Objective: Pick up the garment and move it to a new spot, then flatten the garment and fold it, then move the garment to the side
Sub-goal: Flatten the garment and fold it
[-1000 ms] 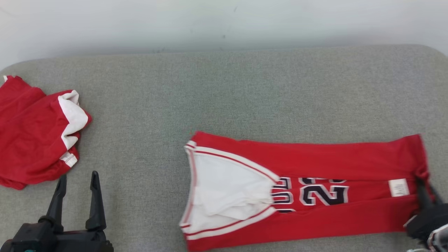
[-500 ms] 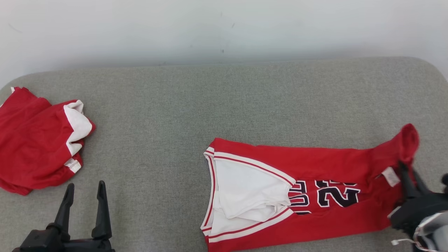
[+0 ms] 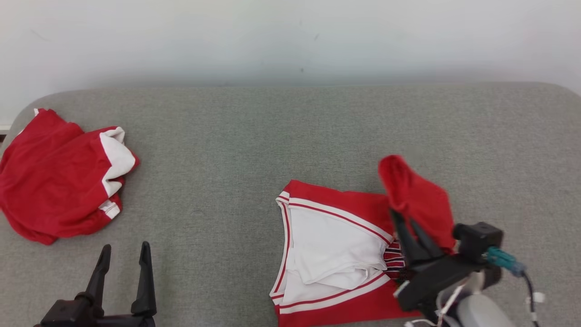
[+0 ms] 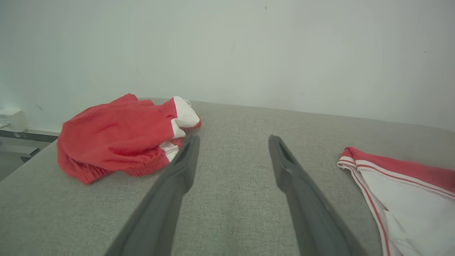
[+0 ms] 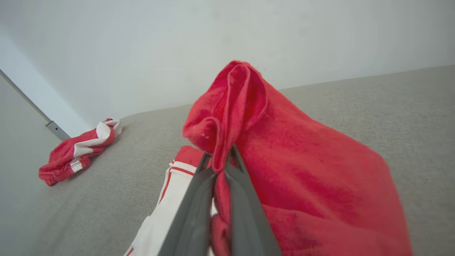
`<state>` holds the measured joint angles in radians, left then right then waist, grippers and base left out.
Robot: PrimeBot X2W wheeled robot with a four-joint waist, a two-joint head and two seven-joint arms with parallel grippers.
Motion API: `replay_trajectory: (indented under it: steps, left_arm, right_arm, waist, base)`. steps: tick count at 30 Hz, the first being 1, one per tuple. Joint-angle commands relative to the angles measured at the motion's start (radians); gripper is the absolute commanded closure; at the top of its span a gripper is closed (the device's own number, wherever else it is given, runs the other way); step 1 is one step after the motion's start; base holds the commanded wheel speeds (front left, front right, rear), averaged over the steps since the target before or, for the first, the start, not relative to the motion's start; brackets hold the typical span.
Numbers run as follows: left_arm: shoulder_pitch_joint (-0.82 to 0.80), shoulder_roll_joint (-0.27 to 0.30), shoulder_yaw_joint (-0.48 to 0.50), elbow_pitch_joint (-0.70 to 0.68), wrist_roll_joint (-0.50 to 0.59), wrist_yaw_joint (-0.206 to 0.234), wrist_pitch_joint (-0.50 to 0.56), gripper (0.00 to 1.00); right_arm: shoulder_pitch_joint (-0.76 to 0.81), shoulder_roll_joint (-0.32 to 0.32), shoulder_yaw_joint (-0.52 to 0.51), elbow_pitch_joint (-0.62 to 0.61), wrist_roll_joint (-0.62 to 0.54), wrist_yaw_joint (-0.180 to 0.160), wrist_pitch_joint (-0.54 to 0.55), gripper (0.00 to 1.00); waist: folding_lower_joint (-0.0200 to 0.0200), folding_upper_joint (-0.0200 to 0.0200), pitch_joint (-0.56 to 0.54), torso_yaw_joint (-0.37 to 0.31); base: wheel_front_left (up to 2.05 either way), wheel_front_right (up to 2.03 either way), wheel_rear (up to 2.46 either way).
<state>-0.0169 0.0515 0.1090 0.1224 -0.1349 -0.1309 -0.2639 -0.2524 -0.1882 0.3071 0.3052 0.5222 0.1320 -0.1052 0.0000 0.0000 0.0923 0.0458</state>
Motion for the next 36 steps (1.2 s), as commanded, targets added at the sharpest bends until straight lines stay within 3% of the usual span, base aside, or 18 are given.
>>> replay_trajectory:
  steps: [1,8,16,17,18,19,26,36]
  left_arm:
    - [-0.005,-0.001,-0.003,0.007,-0.015,0.002,0.0,0.0]
    - [-0.02,-0.001,-0.015,0.019,-0.015,0.002,0.0,0.0]
    - [-0.031,-0.001,-0.023,0.033,-0.017,0.002,0.0,0.0]
    - [-0.033,-0.001,-0.023,0.034,-0.017,0.002,0.0,0.0]
    - [-0.034,-0.001,-0.024,0.035,-0.017,0.002,0.0,0.0]
    - [-0.033,-0.001,-0.023,0.035,-0.017,0.002,0.0,0.0]
    - [-0.02,-0.001,-0.004,0.037,-0.018,0.002,0.0,0.0]
    - [-0.008,-0.001,0.004,0.021,-0.012,0.002,0.0,0.0]
  right_arm:
    - [-0.011,0.019,0.013,-0.009,-0.011,-0.003,0.005,1.0]
    - [-0.04,0.105,0.108,0.014,-0.012,-0.003,0.005,1.0]
    - [-0.079,0.134,0.154,0.118,0.01,-0.003,-0.042,1.0]
    - [-0.086,0.135,0.157,0.133,0.011,-0.003,-0.052,0.64]
    - [-0.093,0.136,0.162,0.148,0.012,-0.003,-0.058,0.15]
    - [-0.098,0.137,0.165,0.158,0.014,-0.003,-0.07,0.0]
    - [-0.126,0.107,0.133,0.133,0.002,-0.003,-0.138,0.0]
    - [-0.003,0.028,-0.043,-0.05,-0.07,-0.003,-0.16,0.0]
  waist:
    - [0.0,0.0,0.0,0.011]
    - [0.0,0.0,0.01,0.046]
    - [0.0,0.0,0.018,0.069]
    - [0.0,0.0,0.019,0.071]
    - [0.0,0.0,0.019,0.071]
    - [0.0,0.0,0.018,0.071]
    - [0.0,0.0,-0.003,0.037]
    - [0.0,0.0,-0.026,-0.004]
  base:
    - [0.0,0.0,0.0]
    - [0.0,0.0,0.0]
    - [0.0,0.0,0.0]
    - [0.0,0.0,0.0]
    - [0.0,0.0,0.0]
    - [0.0,0.0,0.0]
    - [0.0,0.0,0.0]
    - [0.0,0.0,0.0]
